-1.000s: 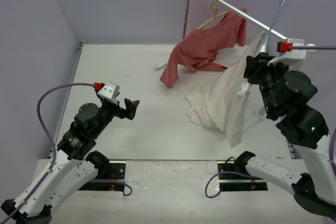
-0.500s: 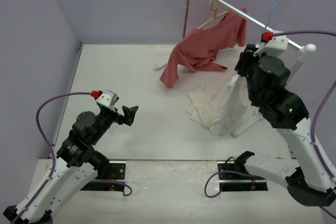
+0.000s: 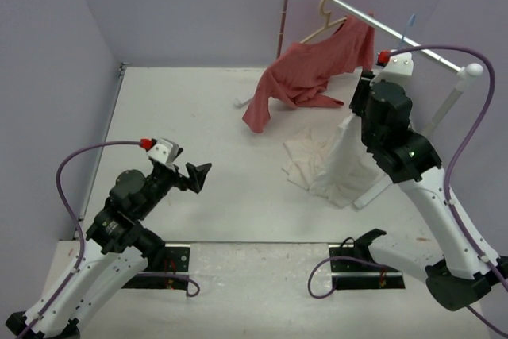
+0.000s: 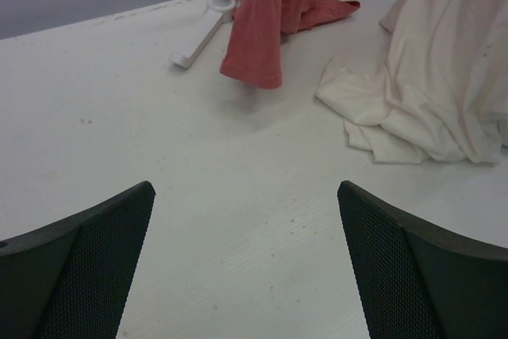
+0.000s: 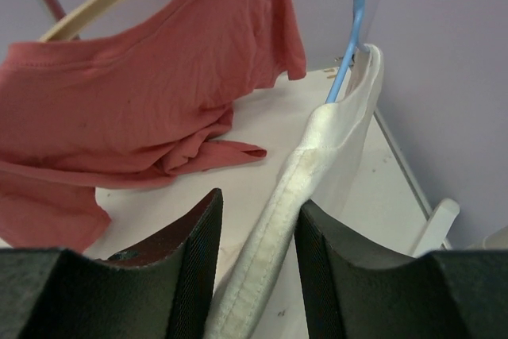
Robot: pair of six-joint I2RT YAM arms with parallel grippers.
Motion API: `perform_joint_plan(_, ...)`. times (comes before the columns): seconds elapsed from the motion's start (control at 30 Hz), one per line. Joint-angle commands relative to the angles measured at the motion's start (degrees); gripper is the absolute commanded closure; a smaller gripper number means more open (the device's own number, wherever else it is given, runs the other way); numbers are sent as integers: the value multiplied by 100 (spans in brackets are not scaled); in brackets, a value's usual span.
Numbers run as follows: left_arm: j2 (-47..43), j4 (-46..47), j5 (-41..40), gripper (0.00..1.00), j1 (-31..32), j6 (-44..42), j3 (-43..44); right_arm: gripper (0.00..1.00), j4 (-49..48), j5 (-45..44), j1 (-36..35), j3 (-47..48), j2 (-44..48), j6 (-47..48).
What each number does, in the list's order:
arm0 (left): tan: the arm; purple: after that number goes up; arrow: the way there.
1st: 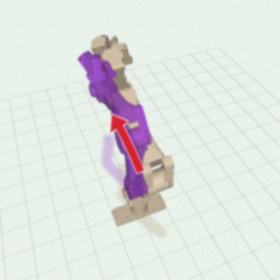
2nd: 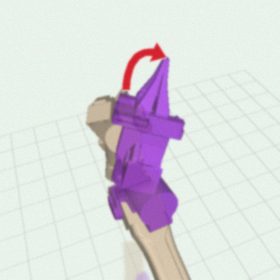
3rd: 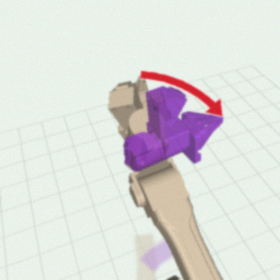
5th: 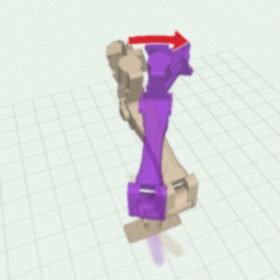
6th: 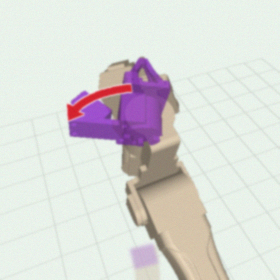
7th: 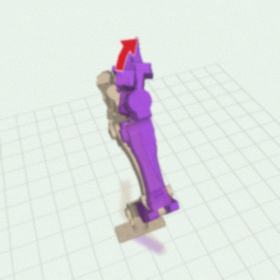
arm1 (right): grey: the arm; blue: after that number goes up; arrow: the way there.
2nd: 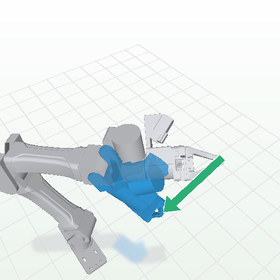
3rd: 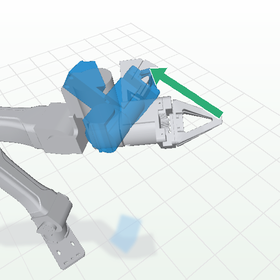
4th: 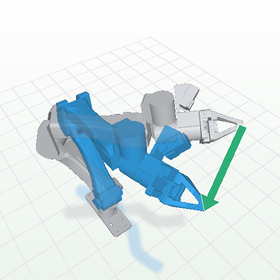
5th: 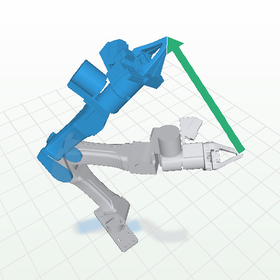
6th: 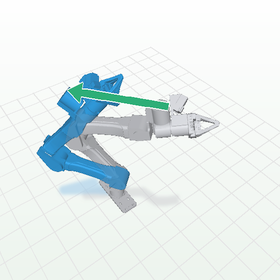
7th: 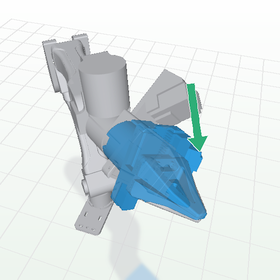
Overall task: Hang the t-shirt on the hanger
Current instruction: Place the hanger at the clothesline.
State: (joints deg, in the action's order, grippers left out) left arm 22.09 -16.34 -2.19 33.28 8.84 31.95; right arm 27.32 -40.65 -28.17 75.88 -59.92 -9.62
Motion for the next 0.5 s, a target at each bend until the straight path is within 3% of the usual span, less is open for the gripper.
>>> perform_joint_plan(0.0, -59, 292, 122, 0, -14, -14, -98, 100, -705, 155, 122, -532, 121, -195)
perform_joint_plan(0.17, -41, 283, 161, 0, -14, -22, -110, 97, -1189, 427, 119, -1300, 258, -302)
perform_joint_plan(0.23, -38, 288, 189, 0, -7, -23, -110, 89, -1341, 473, 127, -1543, 201, -356)
perform_joint_plan(0.47, -63, 255, 184, 0, -14, -23, -135, 83, -1491, 866, 347, -1778, -286, -690)
